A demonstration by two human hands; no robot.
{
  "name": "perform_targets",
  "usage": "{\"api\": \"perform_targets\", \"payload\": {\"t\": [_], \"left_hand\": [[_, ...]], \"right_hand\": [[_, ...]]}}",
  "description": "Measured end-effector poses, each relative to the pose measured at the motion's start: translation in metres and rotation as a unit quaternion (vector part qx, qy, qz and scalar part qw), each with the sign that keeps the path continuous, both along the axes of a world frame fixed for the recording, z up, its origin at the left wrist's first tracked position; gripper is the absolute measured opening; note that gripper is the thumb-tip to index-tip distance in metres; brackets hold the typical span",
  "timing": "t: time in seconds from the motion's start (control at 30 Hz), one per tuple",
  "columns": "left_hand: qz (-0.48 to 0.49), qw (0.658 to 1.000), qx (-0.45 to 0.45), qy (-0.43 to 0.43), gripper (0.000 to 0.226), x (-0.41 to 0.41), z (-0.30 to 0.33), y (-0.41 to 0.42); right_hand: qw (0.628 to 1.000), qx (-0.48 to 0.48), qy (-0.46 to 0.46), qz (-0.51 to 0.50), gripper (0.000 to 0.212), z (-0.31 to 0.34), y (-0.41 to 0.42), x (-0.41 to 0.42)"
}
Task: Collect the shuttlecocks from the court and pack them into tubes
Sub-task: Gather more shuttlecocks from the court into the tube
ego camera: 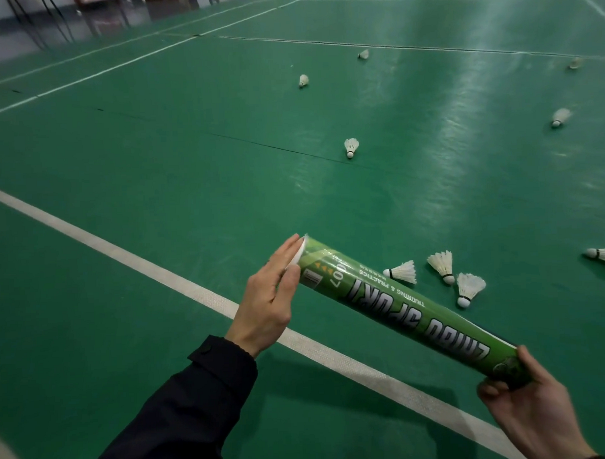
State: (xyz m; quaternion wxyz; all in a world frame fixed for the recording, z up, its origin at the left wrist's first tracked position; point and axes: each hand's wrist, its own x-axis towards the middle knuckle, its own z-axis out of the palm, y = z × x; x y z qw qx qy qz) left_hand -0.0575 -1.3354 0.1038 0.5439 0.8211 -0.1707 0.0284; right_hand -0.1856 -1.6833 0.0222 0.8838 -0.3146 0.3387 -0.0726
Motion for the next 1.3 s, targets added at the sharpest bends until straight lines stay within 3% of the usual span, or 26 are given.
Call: {"api": "perform_targets", "payload": {"t": [0.07,0.1,0.27,0.5,0.63,1.0,1.1,1.2,1.27,1.3], "left_hand": [[0.008,1.000,-0.018,0.009,0.054,0.000,-0.001,-0.002],[0.010,0.999,-0.041,0.020,0.055,-0.001,-0.001,-0.003],[0.026,0.994,-0.103,0.021,0.054,-0.007,-0.001,-0.010],[0.046,0.993,-0.110,0.015,0.051,-0.008,-0.006,-0.006],[0.070,0.984,-0.159,0.026,0.041,-0.010,0.007,-0.012],[0.040,0.994,-0.092,-0.032,0.050,-0.018,0.016,-0.014],[0.029,0.978,-0.205,0.016,0.043,-0.020,0.022,-0.014],[0.044,0.911,-0.389,0.126,0.034,-0.016,0.031,-0.014],[0.060,0.900,-0.409,0.140,0.035,-0.014,0.032,-0.015],[0.070,0.913,-0.382,0.125,0.030,-0.013,0.030,-0.016]], "right_hand": [[1.000,0.009,-0.002,-0.004,0.018,0.000,0.001,0.000],[1.000,0.013,-0.006,0.000,0.016,0.000,0.001,0.000],[1.000,-0.004,0.002,0.005,0.035,0.000,0.003,0.001],[0.999,-0.025,0.023,0.018,0.021,-0.002,0.011,0.001],[0.998,-0.035,0.042,0.038,0.026,-0.005,0.022,0.001],[0.999,-0.032,0.024,0.038,0.029,-0.009,0.033,-0.003],[0.998,-0.022,0.036,0.038,0.033,-0.012,0.038,-0.004],[0.998,-0.028,0.042,0.034,0.043,-0.014,0.041,-0.002],[0.998,-0.028,0.049,0.031,0.044,-0.013,0.044,-0.001],[0.998,-0.026,0.053,0.032,0.038,-0.012,0.046,-0.001]]}}
